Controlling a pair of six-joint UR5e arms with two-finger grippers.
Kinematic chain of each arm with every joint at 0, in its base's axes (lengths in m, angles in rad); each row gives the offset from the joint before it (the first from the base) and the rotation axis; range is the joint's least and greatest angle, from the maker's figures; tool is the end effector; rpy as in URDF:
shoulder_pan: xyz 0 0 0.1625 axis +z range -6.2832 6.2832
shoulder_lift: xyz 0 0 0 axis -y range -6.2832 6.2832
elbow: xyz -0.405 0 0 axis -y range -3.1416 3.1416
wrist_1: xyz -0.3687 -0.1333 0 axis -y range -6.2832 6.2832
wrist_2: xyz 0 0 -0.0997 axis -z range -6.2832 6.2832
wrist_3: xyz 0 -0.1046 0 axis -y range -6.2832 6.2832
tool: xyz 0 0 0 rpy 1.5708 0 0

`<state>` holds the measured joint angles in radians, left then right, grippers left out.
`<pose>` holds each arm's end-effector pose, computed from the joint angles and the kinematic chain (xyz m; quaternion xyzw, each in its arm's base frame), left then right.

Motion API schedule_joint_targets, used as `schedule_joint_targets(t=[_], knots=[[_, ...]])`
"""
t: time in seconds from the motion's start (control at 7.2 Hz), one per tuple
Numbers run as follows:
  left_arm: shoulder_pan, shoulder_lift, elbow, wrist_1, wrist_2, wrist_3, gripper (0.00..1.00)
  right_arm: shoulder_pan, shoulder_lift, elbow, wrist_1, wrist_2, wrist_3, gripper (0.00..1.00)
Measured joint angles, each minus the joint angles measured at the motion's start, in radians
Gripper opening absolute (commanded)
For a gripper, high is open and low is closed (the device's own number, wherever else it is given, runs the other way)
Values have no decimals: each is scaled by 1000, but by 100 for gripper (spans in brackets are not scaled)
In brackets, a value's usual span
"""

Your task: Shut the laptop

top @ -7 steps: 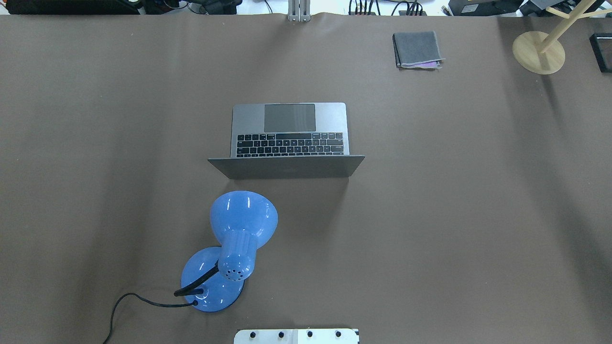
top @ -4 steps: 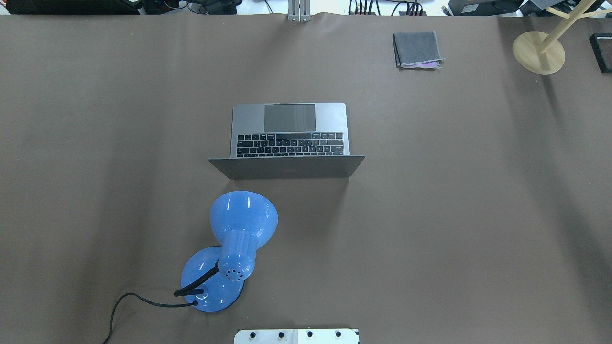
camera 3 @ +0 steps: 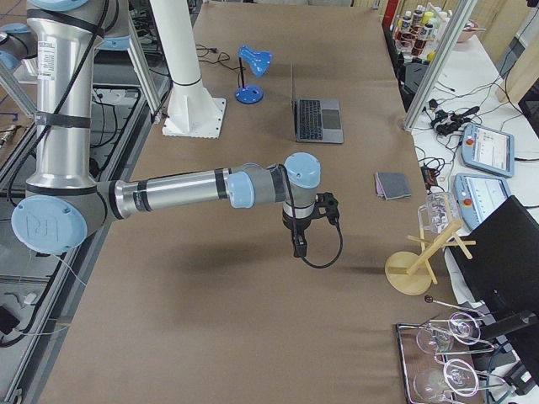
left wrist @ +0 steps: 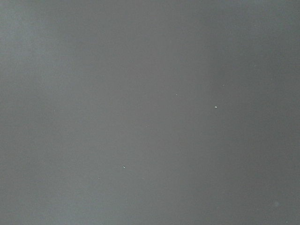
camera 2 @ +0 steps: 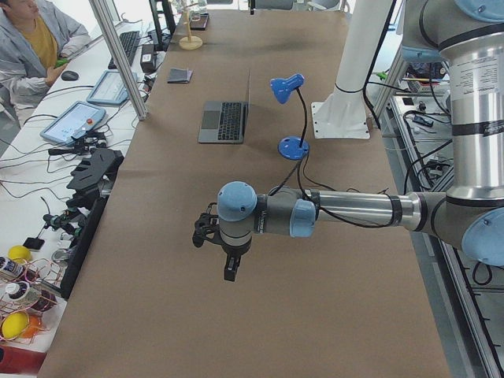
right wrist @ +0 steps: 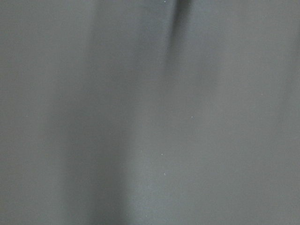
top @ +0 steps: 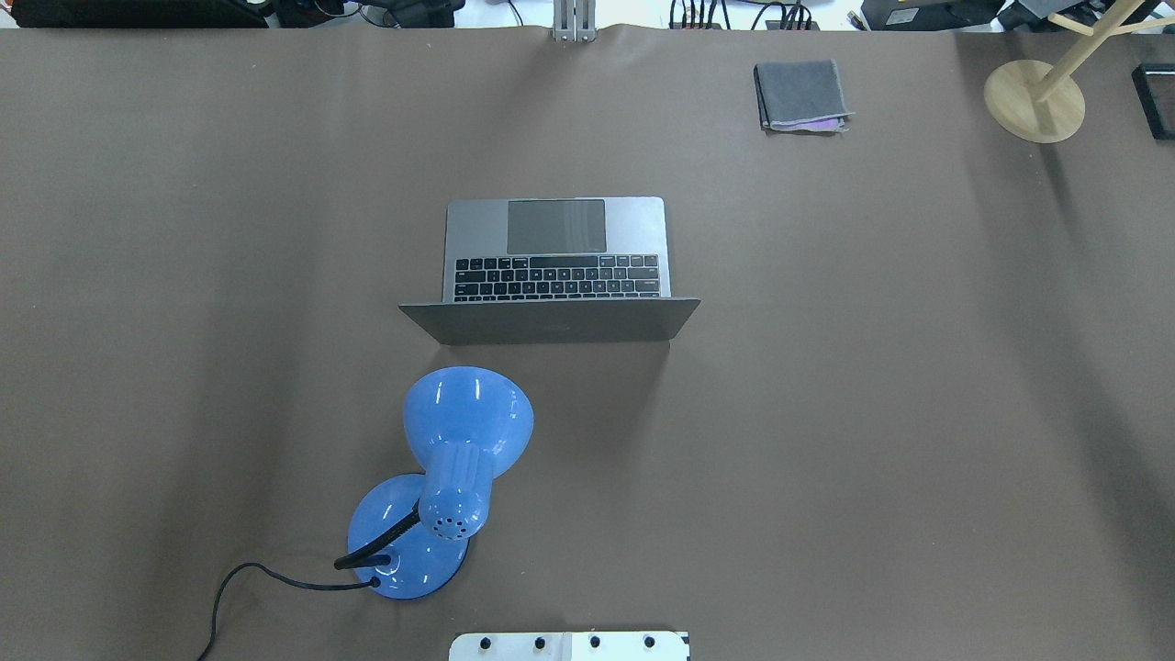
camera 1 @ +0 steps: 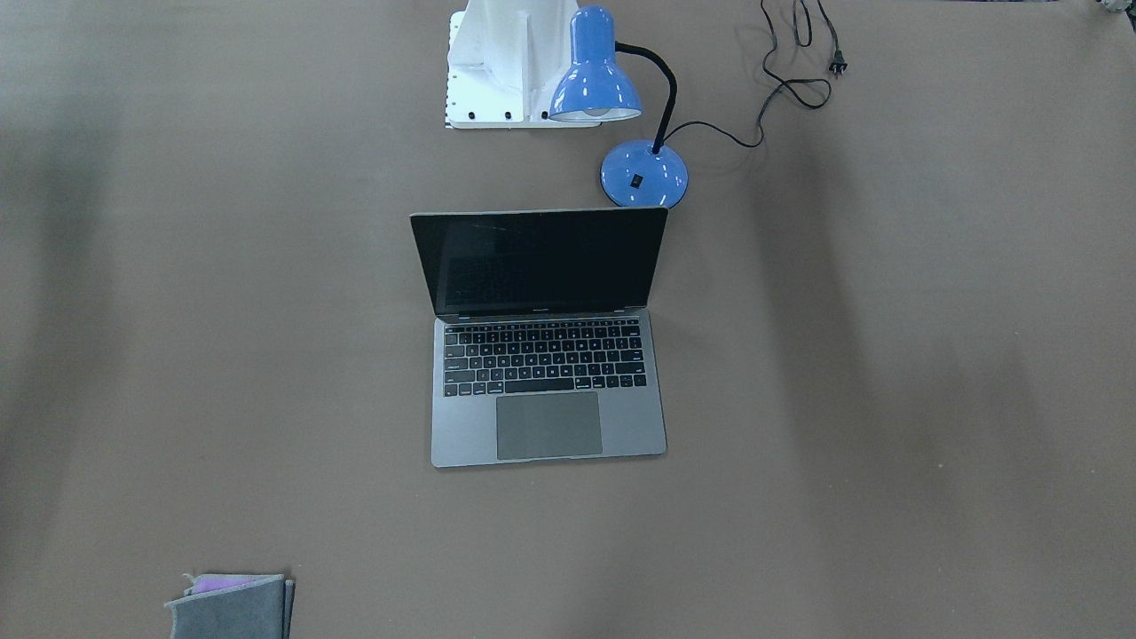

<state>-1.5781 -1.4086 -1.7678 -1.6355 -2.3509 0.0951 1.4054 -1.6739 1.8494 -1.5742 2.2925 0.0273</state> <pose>-0.0627 -0.4092 0.6134 0.0654 0.3769 0.0594 0.9220 -0.0080 -0.4377 0.5613 0.0462 -0.3579 -0.0946 0.9278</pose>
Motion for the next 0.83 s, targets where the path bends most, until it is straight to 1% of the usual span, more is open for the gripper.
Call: schedule_joint_targets(t=[0.83], knots=[[-1,9,-31,-12,-11,-11,98,0,-11,2,3,25,15,100]])
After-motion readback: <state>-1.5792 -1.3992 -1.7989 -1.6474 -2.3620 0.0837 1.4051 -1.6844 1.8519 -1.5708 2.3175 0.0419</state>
